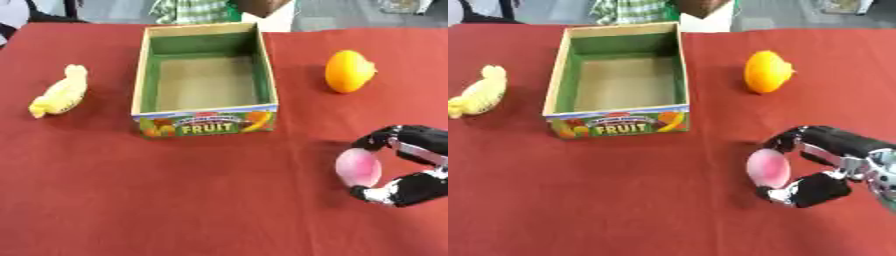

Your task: Pick up objects on the table and place them in the box.

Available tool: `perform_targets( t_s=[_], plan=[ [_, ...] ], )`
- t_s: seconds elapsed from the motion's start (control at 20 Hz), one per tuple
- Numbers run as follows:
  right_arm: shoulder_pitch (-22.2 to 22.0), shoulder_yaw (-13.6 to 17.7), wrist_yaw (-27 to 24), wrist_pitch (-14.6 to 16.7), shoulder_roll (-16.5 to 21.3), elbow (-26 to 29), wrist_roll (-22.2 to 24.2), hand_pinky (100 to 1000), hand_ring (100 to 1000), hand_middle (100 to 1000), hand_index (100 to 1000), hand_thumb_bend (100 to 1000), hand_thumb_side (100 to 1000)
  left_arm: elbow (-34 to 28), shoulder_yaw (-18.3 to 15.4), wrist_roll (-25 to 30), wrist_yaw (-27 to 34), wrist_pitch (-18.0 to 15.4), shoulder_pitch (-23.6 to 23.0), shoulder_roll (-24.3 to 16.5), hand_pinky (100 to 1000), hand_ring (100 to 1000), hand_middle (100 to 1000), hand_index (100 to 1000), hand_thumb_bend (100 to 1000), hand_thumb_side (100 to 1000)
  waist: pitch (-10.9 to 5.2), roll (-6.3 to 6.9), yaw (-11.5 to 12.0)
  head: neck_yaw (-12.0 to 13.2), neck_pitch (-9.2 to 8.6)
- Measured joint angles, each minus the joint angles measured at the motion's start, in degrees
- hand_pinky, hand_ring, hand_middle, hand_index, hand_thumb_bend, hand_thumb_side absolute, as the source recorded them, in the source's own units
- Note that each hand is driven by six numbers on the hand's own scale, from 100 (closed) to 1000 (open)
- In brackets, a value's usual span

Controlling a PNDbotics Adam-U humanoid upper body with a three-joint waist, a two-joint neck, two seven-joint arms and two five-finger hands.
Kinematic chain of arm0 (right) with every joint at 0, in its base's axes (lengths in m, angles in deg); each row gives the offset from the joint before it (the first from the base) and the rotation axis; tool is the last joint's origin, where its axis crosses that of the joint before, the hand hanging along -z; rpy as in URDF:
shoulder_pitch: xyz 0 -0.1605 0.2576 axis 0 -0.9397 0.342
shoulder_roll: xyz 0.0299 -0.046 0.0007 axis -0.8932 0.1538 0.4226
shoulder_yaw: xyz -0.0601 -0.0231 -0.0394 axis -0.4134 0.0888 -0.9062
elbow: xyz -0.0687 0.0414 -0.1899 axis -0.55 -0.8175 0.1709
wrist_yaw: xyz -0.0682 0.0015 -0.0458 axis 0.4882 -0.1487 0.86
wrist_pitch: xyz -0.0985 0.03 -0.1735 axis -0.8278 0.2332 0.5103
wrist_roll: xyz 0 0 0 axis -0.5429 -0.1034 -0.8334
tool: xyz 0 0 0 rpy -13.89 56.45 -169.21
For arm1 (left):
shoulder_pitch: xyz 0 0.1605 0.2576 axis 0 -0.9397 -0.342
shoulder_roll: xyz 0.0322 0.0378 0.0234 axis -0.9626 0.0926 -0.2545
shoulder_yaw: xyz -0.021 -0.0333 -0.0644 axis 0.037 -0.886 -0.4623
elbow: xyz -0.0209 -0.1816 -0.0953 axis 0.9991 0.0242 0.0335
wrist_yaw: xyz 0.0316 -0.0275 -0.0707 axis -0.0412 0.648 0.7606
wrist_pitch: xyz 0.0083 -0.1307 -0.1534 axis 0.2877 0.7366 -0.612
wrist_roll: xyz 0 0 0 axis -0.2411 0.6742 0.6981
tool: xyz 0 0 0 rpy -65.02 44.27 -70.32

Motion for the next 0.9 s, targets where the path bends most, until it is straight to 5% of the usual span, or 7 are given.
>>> perform_targets(
  t_s=[0.2,0.25,0.65,0.9],
  plan=[
    [0.0,0.0,0.0,0.0,0.0,-0.3,0.2,828,815,709,888,447,621,0.0,0.0,0.0,0.0,0.0,0.0,0.0,495,542,607,672,100,845,-0.01,0.02,0.0,0.0,-0.01],
    [0.0,0.0,0.0,0.1,0.0,-0.4,0.2,798,750,530,694,100,539,0.0,0.0,0.0,0.0,0.0,0.0,0.0,494,541,606,672,100,843,-0.01,0.02,0.0,0.0,-0.02],
    [0.5,2.3,-3.5,-3.1,-1.2,2.7,-3.7,721,601,365,481,100,377,0.0,0.0,-0.1,0.0,-0.1,-0.2,0.2,494,540,605,672,100,838,-0.37,0.0,-0.2,0.1,0.0],
    [1.3,3.3,-7.3,-4.8,-1.4,4.1,-8.2,700,583,395,451,100,383,0.0,0.0,-0.2,0.0,-0.2,-0.2,0.4,494,539,604,673,100,836,-0.42,-0.11,-0.2,0.1,0.01]
  ],
)
